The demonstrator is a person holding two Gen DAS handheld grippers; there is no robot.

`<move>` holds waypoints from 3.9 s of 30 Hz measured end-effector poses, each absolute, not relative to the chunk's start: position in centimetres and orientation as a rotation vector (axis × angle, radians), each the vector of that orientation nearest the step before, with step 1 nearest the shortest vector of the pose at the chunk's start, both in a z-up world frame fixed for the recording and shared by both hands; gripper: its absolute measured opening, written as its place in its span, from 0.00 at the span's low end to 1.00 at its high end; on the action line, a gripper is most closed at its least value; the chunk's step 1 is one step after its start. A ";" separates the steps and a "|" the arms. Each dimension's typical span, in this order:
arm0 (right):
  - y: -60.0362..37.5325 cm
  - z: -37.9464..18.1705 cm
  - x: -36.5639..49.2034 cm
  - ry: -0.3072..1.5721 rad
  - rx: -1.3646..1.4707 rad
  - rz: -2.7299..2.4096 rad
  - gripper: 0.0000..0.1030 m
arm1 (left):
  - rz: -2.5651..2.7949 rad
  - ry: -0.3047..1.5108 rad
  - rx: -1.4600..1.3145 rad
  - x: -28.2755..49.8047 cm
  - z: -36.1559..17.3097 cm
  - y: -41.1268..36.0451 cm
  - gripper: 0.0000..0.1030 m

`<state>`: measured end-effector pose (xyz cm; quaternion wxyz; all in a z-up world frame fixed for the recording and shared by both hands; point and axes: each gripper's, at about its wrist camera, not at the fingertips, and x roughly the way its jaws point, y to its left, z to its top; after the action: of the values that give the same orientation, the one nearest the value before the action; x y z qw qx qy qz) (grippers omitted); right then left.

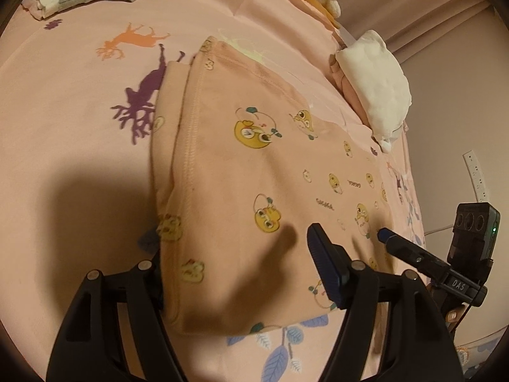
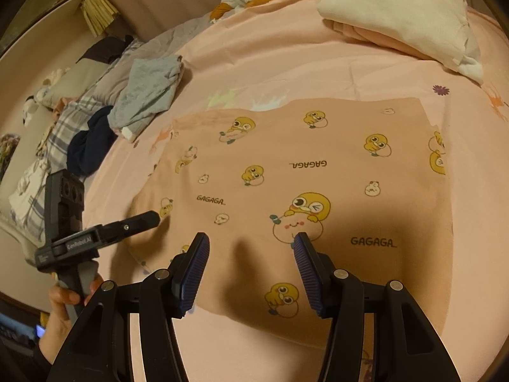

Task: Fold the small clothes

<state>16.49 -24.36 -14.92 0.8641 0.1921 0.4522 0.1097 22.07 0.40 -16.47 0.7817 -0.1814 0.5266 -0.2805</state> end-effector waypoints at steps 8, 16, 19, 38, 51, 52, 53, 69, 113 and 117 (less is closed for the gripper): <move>-24.2 -15.1 18.4 0.952 0.388 0.208 0.53 | -0.629 1.141 -0.387 23.1 -16.6 -1.0 0.69; -23.8 -15.8 22.0 0.949 0.338 0.148 0.53 | -0.598 1.137 -0.320 23.9 -16.7 -2.6 0.44; -23.4 -16.1 23.1 0.949 0.318 0.141 0.53 | -0.577 1.132 -0.289 23.9 -16.8 -2.5 0.34; -21.5 -16.7 20.8 1.019 0.199 0.163 0.25 | -0.522 1.129 -0.249 23.8 -16.7 -2.5 0.22; -19.3 -16.8 17.2 1.041 0.168 0.242 0.25 | -0.509 1.129 -0.241 23.8 -16.7 -2.9 0.22; -19.1 -17.4 17.3 1.050 0.158 0.233 0.25 | -0.506 1.130 -0.239 23.8 -16.7 -2.9 0.22; -18.9 -17.6 17.4 1.051 0.157 0.228 0.25 | -0.503 1.131 -0.236 23.7 -16.7 -2.9 0.22; -25.2 -15.7 14.8 0.911 0.444 0.233 0.25 | -0.426 1.073 -0.207 23.1 -13.1 -4.1 0.11; -33.9 -17.2 17.8 0.865 0.717 0.159 0.69 | -0.616 1.056 -0.095 17.6 -13.2 -9.6 0.62; -33.3 -17.4 19.1 0.872 0.675 0.159 0.69 | -0.616 1.057 -0.097 17.4 -13.4 -9.3 0.62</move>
<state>19.09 -33.33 -17.41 0.8488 0.3204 0.4139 0.0754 17.36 -9.34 -13.40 0.8176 -0.0456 0.4958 -0.2892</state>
